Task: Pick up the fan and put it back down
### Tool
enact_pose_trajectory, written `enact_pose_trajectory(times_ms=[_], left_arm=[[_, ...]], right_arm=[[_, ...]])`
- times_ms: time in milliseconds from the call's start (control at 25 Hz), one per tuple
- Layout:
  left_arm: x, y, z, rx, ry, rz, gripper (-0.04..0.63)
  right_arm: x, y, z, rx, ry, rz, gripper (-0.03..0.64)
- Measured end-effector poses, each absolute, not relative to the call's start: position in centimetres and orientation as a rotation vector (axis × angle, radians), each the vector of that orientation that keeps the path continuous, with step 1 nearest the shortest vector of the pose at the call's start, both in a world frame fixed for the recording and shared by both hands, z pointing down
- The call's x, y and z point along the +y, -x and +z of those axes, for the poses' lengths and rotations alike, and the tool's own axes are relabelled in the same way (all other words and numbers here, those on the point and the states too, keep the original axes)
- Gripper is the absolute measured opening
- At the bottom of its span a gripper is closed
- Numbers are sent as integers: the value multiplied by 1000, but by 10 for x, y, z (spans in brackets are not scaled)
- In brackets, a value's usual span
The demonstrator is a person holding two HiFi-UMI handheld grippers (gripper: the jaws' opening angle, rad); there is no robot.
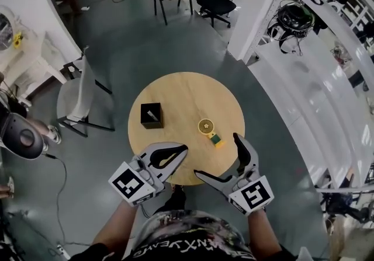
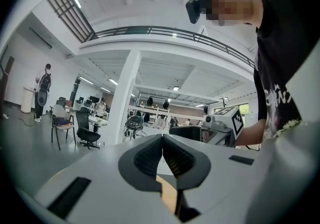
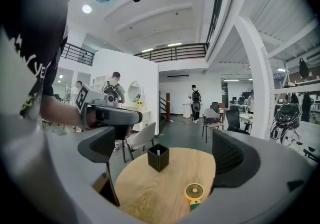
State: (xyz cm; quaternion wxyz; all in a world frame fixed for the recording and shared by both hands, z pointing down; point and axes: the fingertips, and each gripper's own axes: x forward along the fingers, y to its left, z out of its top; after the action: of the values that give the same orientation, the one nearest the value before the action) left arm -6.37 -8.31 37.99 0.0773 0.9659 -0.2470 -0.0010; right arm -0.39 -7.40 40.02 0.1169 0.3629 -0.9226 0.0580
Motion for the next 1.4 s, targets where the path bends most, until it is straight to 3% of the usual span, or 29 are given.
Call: enact_pose_trajectory(times_ms=[760, 1400], left_arm=[[-134, 73, 394, -654, -2890, 8, 18], [-152, 23, 392, -817, -2859, 44, 18]], right_arm=[[-124, 17, 418, -2639, -1110, 206, 586], [-152, -30, 428, -2697, -1000, 196, 586]])
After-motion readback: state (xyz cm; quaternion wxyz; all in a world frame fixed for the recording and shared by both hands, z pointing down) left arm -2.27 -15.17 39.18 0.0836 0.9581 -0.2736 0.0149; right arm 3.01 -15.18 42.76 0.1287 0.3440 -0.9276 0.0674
